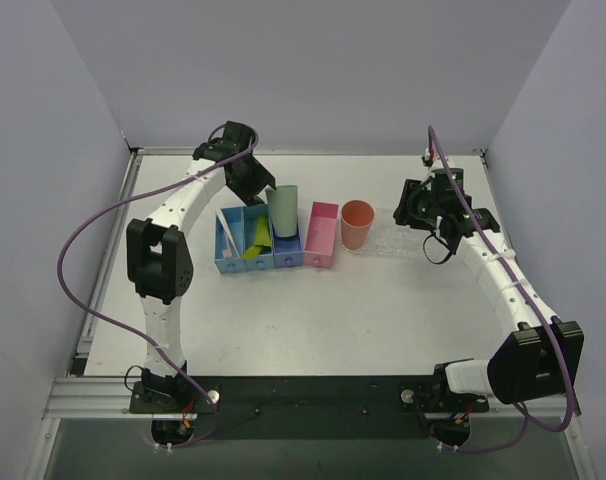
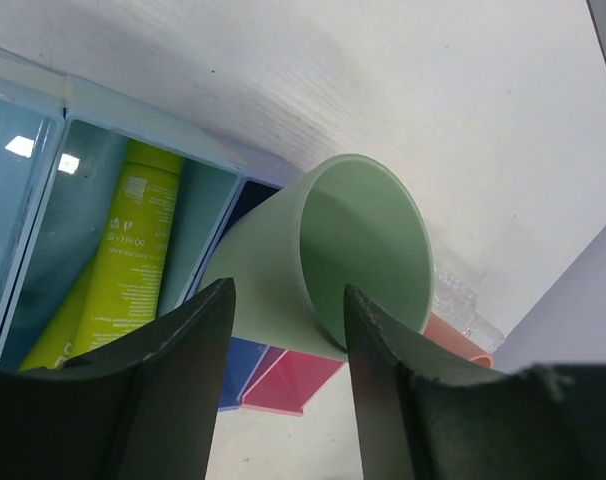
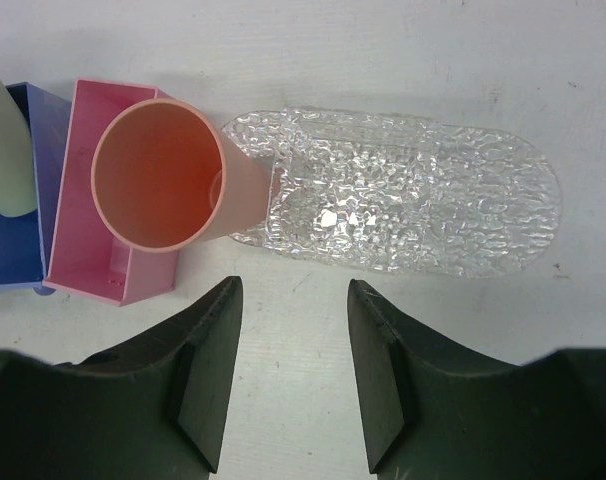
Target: Prepare toiletry sets of a toothbrush and toothpaste on the tray
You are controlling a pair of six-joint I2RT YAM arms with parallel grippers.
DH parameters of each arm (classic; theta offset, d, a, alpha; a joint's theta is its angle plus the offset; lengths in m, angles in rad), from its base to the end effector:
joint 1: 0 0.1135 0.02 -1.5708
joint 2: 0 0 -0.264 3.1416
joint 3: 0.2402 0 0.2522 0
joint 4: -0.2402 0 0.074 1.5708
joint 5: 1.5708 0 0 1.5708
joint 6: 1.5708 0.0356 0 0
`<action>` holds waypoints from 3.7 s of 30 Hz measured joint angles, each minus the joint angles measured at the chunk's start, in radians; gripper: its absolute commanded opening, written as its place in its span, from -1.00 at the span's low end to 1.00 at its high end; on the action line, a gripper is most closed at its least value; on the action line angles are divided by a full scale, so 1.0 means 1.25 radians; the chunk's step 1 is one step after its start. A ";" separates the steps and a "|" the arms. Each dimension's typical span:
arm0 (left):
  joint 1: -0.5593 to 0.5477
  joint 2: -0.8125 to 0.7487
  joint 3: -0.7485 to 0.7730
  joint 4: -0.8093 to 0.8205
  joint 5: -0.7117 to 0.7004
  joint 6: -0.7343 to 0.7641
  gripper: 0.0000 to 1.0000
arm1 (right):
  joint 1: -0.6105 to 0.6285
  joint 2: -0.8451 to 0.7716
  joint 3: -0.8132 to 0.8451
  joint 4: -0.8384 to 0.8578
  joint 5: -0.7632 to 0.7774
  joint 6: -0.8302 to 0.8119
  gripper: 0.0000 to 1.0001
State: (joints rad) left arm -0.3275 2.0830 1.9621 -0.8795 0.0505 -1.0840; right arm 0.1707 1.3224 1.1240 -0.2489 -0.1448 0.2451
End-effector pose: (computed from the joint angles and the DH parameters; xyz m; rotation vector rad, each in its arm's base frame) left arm 0.4340 -0.1493 0.2814 -0.9727 2.5016 -0.5620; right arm 0.3002 0.0570 0.3327 -0.0171 2.0371 0.4088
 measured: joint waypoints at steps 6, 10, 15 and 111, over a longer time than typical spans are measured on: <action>0.007 0.010 0.014 -0.013 0.021 0.011 -0.31 | 0.000 -0.001 -0.013 0.003 -0.002 0.000 -0.17; 0.007 0.010 0.014 -0.018 0.032 0.017 -0.46 | 0.000 -0.001 -0.016 0.003 -0.002 0.000 -0.17; 0.007 0.010 0.013 -0.027 0.035 0.026 -0.56 | 0.000 -0.001 -0.017 0.004 -0.002 0.000 -0.17; -0.362 -0.330 -0.156 0.084 -0.241 0.422 -1.00 | 0.306 0.241 0.464 -0.313 -0.001 0.011 -0.41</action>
State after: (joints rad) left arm -0.7795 1.6711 1.7676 -0.7750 -0.2508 -0.5560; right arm 0.5533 1.6234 1.7039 -0.6395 -0.1455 0.2588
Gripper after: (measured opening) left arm 0.149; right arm 0.334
